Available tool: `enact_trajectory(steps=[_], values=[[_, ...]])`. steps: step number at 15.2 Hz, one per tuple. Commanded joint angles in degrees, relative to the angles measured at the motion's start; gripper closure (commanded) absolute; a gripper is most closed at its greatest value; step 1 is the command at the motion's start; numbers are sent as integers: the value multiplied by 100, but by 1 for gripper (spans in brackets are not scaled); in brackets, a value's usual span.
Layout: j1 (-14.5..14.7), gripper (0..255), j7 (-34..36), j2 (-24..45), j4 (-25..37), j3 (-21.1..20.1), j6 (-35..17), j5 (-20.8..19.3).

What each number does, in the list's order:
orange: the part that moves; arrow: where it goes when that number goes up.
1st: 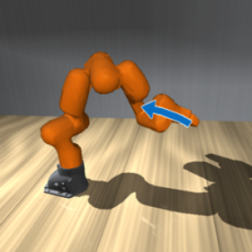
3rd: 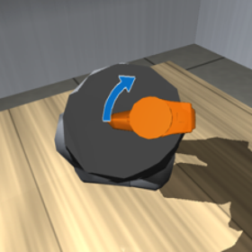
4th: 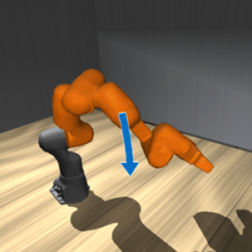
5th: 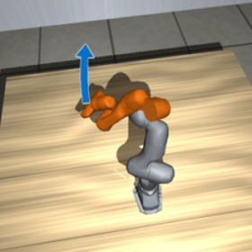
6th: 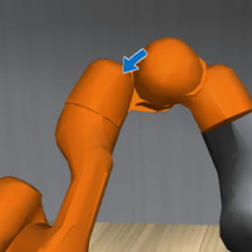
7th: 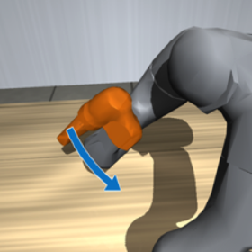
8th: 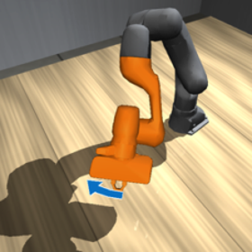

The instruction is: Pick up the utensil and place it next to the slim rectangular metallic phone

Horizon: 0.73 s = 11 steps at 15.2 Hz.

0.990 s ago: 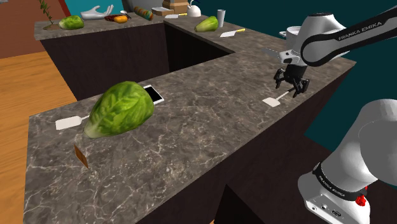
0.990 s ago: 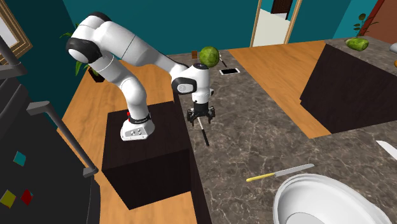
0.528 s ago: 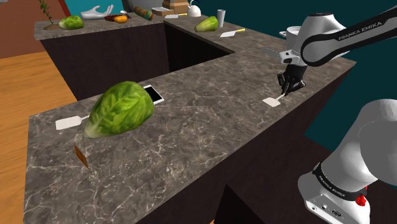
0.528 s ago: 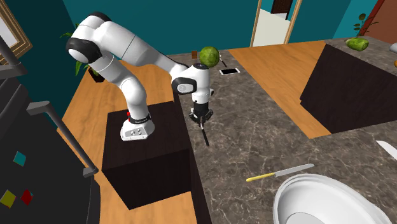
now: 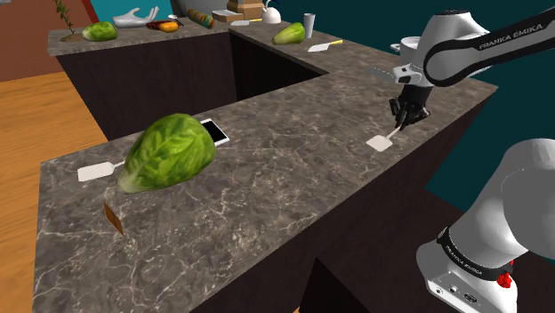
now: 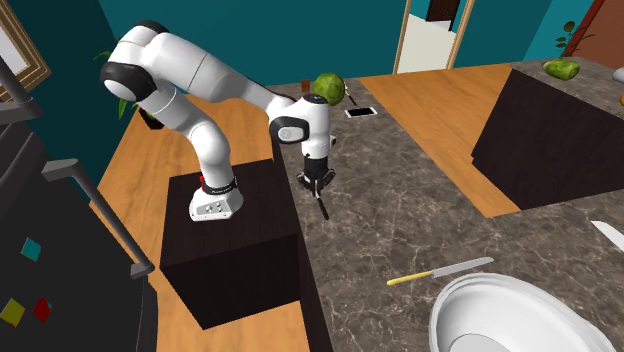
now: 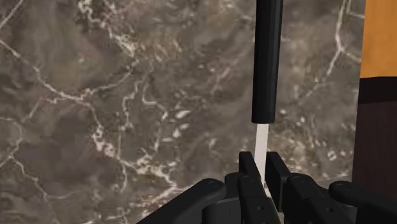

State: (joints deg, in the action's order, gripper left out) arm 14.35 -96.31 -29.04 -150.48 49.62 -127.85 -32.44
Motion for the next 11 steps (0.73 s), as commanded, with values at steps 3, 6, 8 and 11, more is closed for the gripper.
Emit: enact_trajectory(steps=[3,6,8,11], values=[[-63,255,8,-241,146,-206,396,45],[-96,255,-1,-394,275,-344,681,92],[-112,255,-10,-485,367,-432,864,128],[-129,255,-26,-602,513,-558,1132,185]])
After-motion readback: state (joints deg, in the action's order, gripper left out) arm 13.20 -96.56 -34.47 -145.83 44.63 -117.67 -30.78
